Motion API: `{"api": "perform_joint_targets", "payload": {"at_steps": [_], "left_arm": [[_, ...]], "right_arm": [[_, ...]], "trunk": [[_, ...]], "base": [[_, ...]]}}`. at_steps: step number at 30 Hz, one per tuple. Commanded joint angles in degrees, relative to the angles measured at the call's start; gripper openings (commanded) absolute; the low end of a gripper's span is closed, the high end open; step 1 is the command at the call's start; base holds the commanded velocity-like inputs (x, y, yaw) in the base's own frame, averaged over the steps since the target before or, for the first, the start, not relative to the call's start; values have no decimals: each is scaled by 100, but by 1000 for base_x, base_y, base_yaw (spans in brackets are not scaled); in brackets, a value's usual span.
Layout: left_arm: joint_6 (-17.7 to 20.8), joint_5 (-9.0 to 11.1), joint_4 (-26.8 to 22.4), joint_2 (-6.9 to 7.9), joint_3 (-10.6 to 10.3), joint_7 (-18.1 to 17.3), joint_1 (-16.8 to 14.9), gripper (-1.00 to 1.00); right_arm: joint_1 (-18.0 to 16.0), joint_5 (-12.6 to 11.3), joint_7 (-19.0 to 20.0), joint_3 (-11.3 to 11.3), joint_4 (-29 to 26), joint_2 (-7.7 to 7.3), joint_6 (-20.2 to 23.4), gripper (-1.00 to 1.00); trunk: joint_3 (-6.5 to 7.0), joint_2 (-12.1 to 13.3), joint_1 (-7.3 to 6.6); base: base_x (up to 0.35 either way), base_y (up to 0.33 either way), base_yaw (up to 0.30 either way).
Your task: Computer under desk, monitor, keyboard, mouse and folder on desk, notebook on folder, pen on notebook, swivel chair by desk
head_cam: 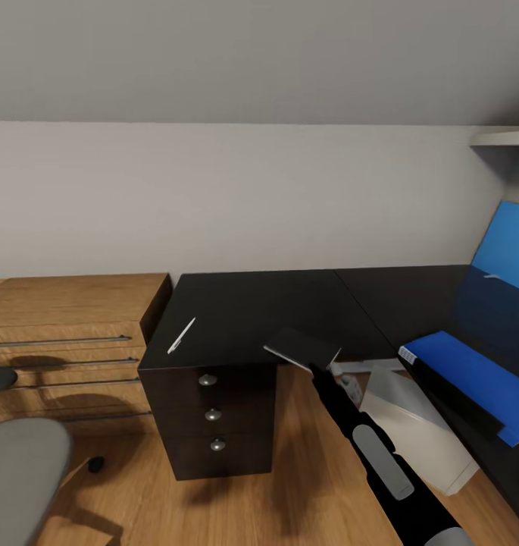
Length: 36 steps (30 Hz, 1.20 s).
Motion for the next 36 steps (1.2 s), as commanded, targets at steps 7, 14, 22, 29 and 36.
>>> {"api": "perform_joint_targets", "payload": {"at_steps": [7, 14, 22, 29, 36], "left_arm": [[-13, 52, 15, 4, -48, 34, -3, 100], [-12, 55, 17, 4, -48, 34, -3, 100], [-6, 59, 17, 4, -45, 34, -3, 100], [-10, 51, 17, 0, -49, 34, -3, 100], [-5, 51, 27, -2, -49, 34, -3, 100]], "right_arm": [[-3, 38, -28, 8, -335, -62, 17, -100], [122, 49, -55, 11, -902, -372, 40, -100], [308, 25, -44, 3, -1235, -467, 75, -100], [351, -176, -26, -9, -1594, -977, 78, -100], [357, -936, -16, -41, -1947, -1793, 83, -100]], "trunk": [[121, 280, -155], [247, 561, -309], [336, 761, -419], [336, 761, -419], [336, 761, -419]], "base": [[0, 0, 0], [0, 0, 0], [0, 0, 0], [0, 0, 0], [0, 0, -33]]}}
